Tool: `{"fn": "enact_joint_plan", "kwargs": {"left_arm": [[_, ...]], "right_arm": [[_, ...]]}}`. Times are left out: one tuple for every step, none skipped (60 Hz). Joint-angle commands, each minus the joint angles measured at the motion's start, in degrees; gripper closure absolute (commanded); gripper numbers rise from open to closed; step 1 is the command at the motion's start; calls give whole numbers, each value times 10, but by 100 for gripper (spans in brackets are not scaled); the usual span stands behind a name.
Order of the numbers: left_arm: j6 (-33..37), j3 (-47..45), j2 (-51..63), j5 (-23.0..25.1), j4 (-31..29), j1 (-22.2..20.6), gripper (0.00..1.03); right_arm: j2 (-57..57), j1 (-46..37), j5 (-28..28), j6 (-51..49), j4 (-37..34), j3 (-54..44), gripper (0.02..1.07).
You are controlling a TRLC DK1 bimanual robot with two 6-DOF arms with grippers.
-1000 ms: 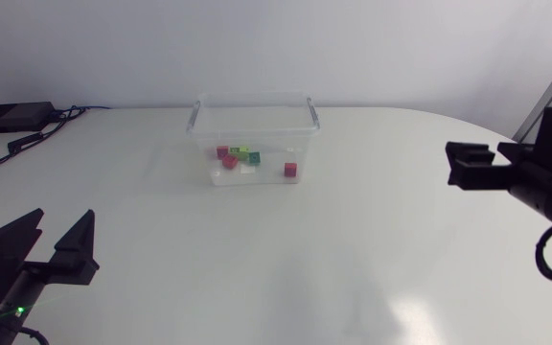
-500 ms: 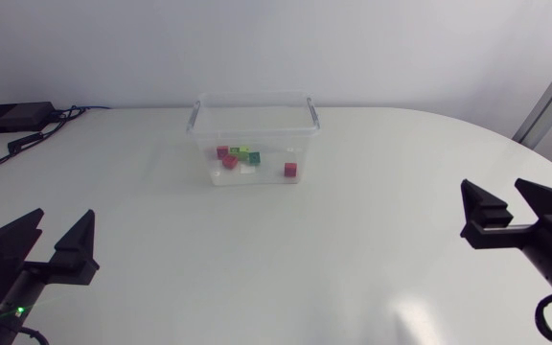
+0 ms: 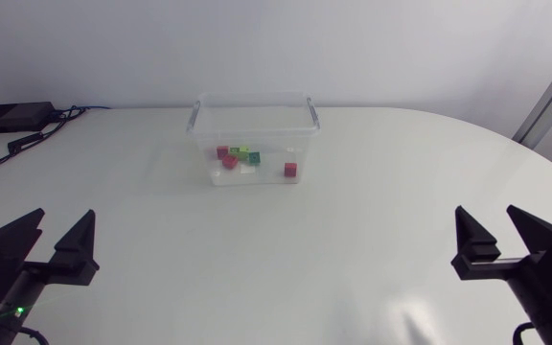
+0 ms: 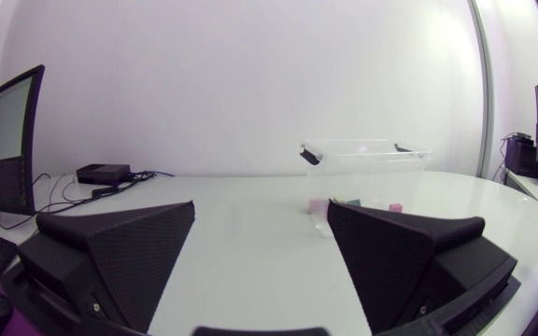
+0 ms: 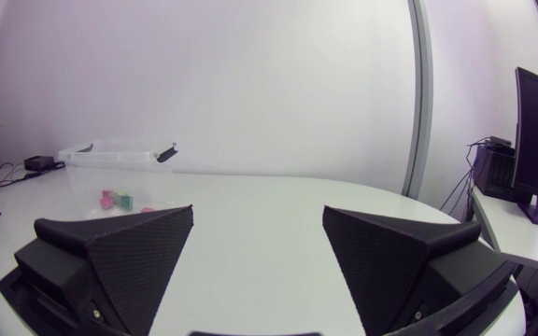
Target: Place the duplo bricks in the container
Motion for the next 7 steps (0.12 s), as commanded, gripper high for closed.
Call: {"fn": "enact_joint_plan", "kwargs": {"left_arm": [[-13,-11,1,6,5,5,4],[-13,-11,1,6,5,5,4],[-13,-11,1,6,5,5,4],[-13,-11,1,6,5,5,4],[-13,-11,1,6,5,5,4],[-13,-11,1,6,5,5,4],[-13,-11,1,6,5,5,4]], "right_arm": [[-26,-9,-9,3,12,-32,7],[-26,-9,-9,3,12,-32,7],[-26,-9,-9,3,12,-32,7],[-26,-9,-9,3,12,-32,7],[-26,-9,-9,3,12,-32,7],[-26,-9,-9,3,12,-32,7],[-26,-9,-9,3,12,-32,7]]}}
